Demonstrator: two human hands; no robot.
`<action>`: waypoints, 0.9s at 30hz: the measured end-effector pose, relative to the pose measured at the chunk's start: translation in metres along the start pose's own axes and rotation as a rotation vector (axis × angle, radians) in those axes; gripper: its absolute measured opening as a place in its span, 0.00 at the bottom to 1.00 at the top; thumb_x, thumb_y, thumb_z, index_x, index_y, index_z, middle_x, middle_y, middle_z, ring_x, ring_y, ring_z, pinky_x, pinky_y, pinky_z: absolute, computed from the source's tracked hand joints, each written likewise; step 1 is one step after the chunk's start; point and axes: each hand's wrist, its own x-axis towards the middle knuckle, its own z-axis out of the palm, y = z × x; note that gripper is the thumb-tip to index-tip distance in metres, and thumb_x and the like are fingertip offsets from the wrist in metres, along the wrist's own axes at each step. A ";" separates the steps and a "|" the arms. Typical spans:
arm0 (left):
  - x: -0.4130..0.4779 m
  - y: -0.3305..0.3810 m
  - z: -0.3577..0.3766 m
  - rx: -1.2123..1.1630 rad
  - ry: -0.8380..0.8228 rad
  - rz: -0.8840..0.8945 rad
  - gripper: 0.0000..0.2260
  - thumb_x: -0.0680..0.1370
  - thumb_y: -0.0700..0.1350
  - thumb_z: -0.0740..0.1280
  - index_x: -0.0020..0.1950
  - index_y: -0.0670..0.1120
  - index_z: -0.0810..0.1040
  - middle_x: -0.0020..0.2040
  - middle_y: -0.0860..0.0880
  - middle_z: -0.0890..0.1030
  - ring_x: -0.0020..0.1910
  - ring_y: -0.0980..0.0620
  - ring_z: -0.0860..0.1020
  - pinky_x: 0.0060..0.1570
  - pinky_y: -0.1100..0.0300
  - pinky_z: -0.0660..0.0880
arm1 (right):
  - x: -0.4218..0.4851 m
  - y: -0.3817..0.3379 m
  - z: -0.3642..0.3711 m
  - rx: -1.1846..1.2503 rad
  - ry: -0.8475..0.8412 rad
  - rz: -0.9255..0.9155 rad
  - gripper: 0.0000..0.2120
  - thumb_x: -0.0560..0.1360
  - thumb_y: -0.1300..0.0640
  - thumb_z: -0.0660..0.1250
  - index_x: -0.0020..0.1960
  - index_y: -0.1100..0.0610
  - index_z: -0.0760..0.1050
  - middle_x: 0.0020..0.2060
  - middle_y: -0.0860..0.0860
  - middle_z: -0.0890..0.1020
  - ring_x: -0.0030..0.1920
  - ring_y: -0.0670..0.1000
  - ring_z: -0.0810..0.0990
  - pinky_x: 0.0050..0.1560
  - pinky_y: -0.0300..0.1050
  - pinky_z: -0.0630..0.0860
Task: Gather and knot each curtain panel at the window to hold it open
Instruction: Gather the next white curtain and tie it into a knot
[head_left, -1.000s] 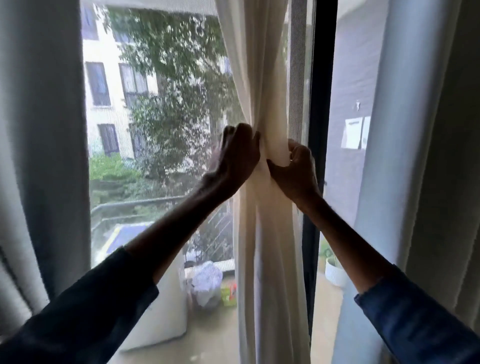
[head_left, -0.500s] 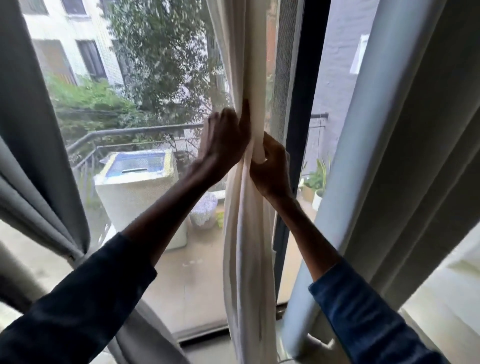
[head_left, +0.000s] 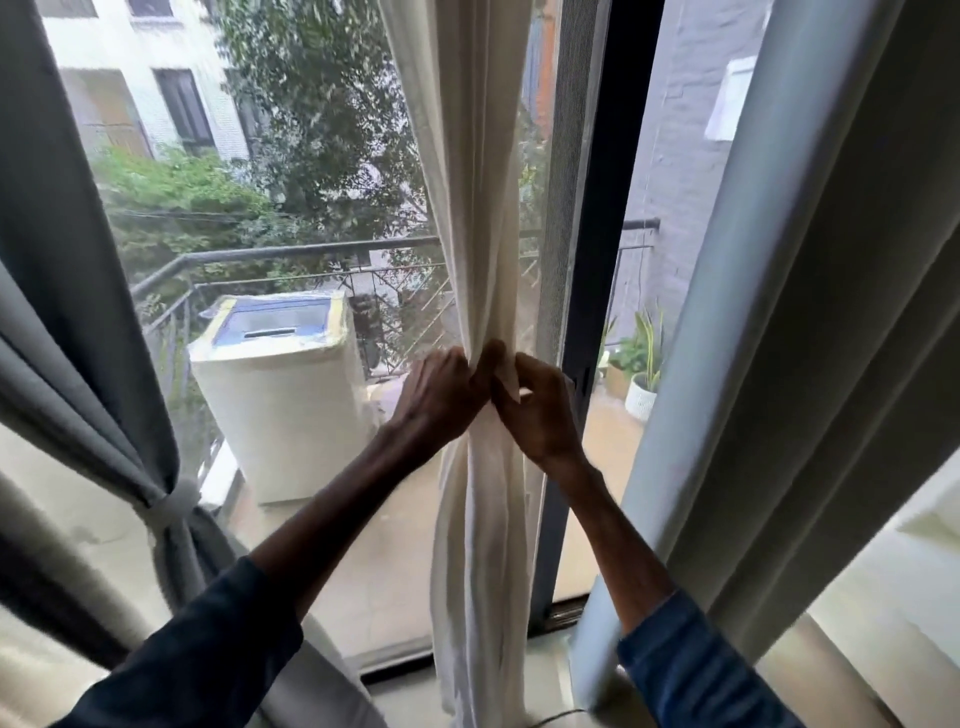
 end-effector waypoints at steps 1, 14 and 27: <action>-0.001 -0.004 0.004 -0.007 -0.010 -0.003 0.31 0.81 0.65 0.53 0.28 0.43 0.65 0.25 0.43 0.68 0.28 0.38 0.73 0.28 0.54 0.65 | -0.003 0.003 0.004 0.013 0.002 0.018 0.15 0.78 0.50 0.70 0.35 0.53 0.73 0.26 0.46 0.77 0.30 0.36 0.72 0.29 0.44 0.72; 0.029 -0.054 0.030 -0.163 -0.090 0.032 0.27 0.82 0.64 0.49 0.45 0.43 0.74 0.32 0.47 0.71 0.32 0.43 0.73 0.35 0.55 0.65 | -0.019 0.018 0.071 -0.149 0.122 0.056 0.14 0.78 0.51 0.65 0.40 0.59 0.80 0.36 0.53 0.83 0.36 0.54 0.82 0.37 0.48 0.76; 0.012 -0.090 0.037 -0.066 -0.255 0.333 0.07 0.83 0.41 0.59 0.54 0.38 0.71 0.47 0.35 0.79 0.46 0.33 0.76 0.42 0.46 0.72 | -0.055 0.014 0.065 -0.216 0.169 0.287 0.12 0.75 0.60 0.74 0.34 0.60 0.81 0.24 0.48 0.76 0.24 0.35 0.75 0.26 0.26 0.61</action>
